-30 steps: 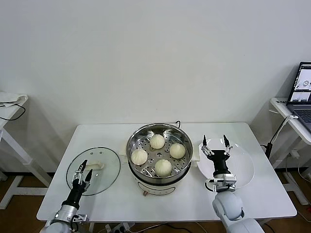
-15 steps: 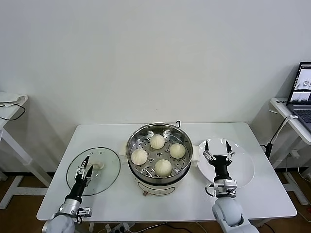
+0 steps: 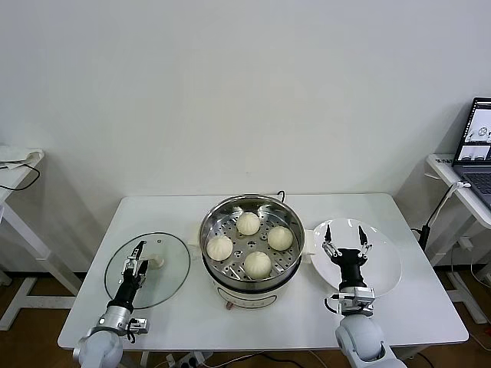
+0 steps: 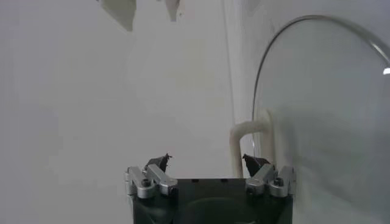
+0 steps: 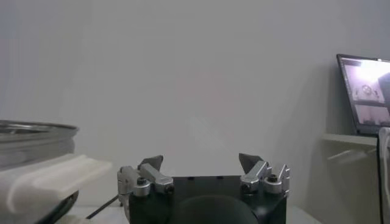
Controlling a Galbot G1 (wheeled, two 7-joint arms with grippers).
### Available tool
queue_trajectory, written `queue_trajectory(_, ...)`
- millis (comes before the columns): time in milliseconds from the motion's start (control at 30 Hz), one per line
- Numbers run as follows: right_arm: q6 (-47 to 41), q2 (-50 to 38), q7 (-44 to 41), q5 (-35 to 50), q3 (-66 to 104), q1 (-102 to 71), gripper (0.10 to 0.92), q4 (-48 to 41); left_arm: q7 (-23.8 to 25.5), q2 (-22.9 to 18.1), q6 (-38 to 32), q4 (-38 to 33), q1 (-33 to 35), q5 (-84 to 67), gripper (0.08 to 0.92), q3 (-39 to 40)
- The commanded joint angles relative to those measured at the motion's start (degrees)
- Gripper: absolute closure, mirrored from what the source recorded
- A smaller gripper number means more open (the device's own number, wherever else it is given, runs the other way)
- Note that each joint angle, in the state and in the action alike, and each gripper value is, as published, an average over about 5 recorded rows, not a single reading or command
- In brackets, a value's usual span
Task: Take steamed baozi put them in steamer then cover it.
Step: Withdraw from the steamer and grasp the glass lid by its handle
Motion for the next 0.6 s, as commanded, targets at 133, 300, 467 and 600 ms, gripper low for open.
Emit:
queue_trajectory(133,-0.1,0.2,0.2,-0.1,0.2,-0.1,0.203,0.5,2.7,0.3,1.6,0.9,-1.1,-0.2,0.195,0.6)
queue_trajectory(300,-0.3,-0.1,0.5,0.0,0.1,0.4,0.203,0.7,4.1,0.6,2.3,1.0,-1.1,-1.0,0.321,1.0)
queue_trajectory(467,-0.7,-0.6,1.0,0.3,0.0,1.1,0.203,1.0,4.9,0.5,2.7,1.4,-1.2,-1.0,0.468,1.2)
queue_trajectory(600,-0.8,-0.8,1.1,0.5,-0.1,1.4,0.203,1.3,5.3,0.5,3.0,1.6,-1.2,-1.1,0.581,1.3)
